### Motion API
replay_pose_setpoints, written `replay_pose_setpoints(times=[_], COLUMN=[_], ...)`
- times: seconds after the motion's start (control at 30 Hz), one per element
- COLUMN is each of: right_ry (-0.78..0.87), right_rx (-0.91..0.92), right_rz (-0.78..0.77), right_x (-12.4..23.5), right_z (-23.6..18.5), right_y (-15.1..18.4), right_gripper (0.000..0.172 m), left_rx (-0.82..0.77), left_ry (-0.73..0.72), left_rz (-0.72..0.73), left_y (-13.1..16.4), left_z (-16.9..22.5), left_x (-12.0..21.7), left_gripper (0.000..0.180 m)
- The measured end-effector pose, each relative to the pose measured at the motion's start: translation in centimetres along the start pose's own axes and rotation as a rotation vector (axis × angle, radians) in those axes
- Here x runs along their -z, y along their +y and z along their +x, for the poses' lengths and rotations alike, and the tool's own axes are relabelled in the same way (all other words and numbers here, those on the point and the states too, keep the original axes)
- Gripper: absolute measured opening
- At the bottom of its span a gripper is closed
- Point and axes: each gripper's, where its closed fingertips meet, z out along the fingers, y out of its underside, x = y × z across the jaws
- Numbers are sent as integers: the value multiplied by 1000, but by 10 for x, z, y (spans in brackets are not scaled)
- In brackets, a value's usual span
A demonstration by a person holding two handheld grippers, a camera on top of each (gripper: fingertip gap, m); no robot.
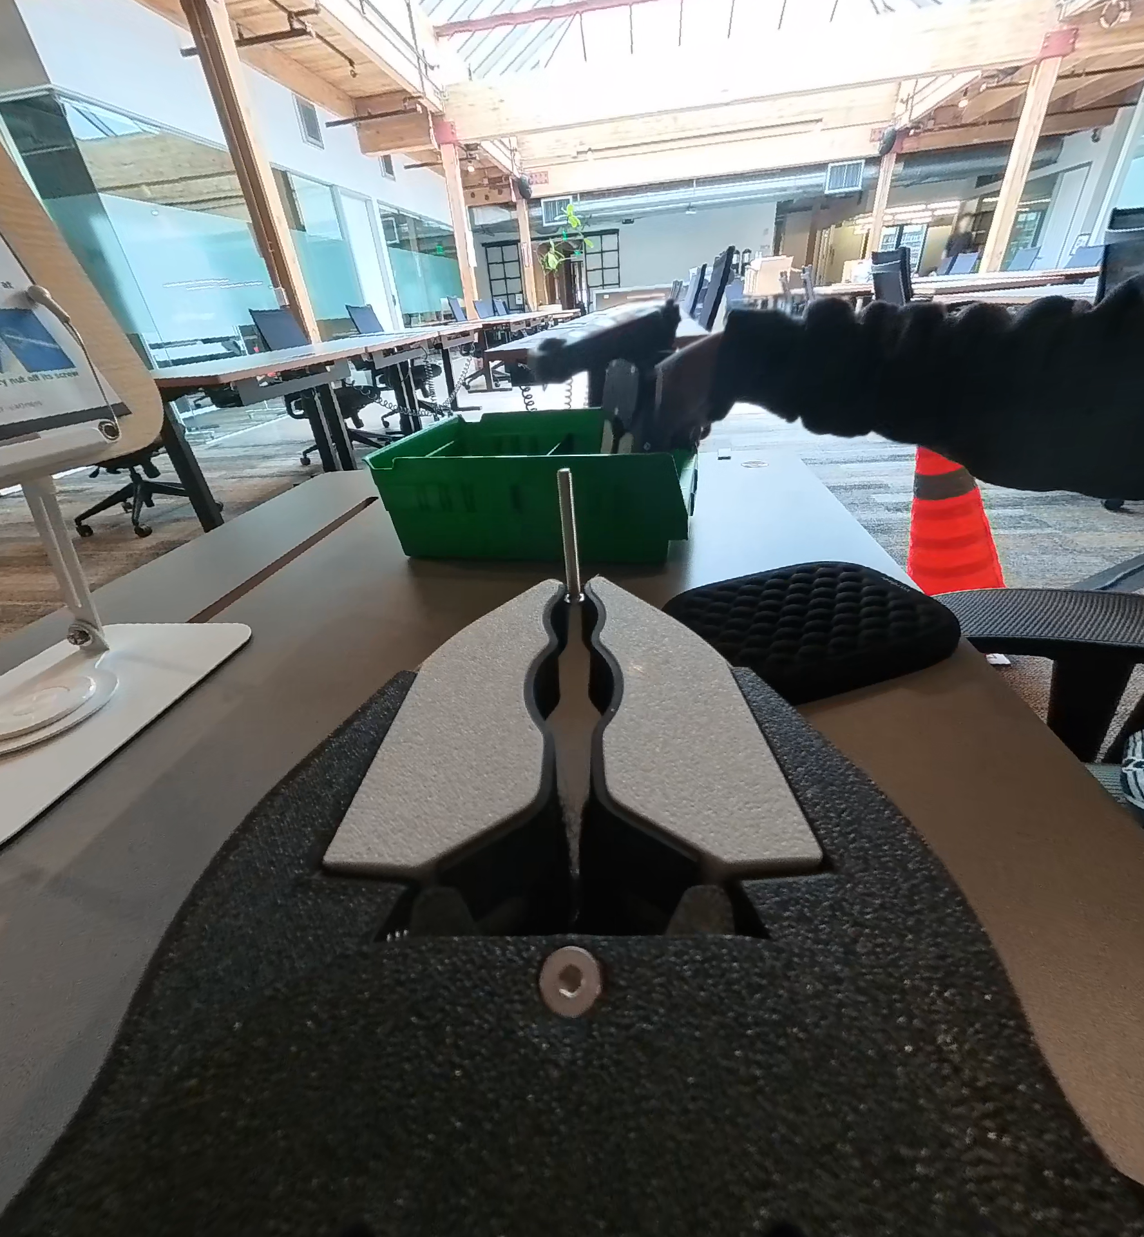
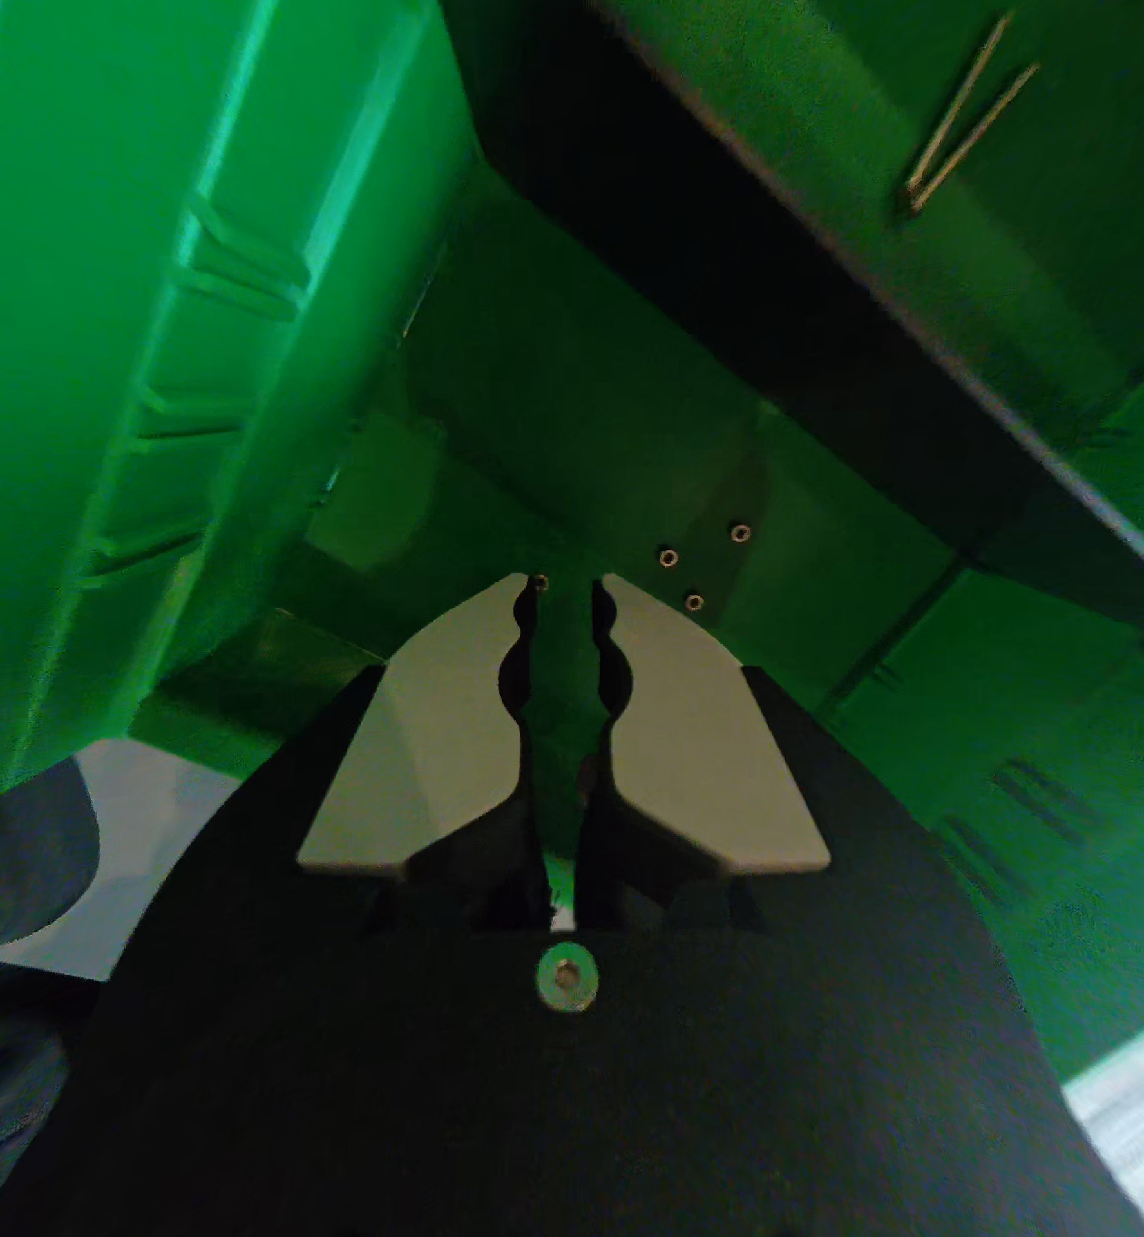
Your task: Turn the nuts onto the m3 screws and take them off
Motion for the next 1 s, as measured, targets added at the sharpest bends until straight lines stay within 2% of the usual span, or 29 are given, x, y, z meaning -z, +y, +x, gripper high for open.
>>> replay_pose_setpoints(times=[0.03,0.13,0.23,0.37,0.47,0.57,0.7,1.0], right_ry=[29,111,76,-229,-418,-543,-535,-583], right_rx=[-4,-18,43,300,470,567,644,613], right_rz=[23,182,486,909,1083,1149,1125,1165], right_x=[8,45,94,158,184,191,172,162], right_z=[3,0,-43,-167,-249,-307,-345,-362], right_y=[-4,-29,-78,-132,-150,-161,-176,-197], right_gripper=[16,16,19,24,24,24,24,26], left_rx=[0,-2,-2,-3,-4,-2,2,7], left_ry=[0,3,2,6,10,14,21,23], left_rz=[-1,-1,-4,-2,5,8,12,20], left_y=[0,0,1,0,-2,-2,-2,-3], left_z=[0,1,1,2,3,4,5,6], left_x=[0,-1,-1,-1,-1,-1,-2,-2], left_gripper=[2,2,2,2,2,2,2,2])
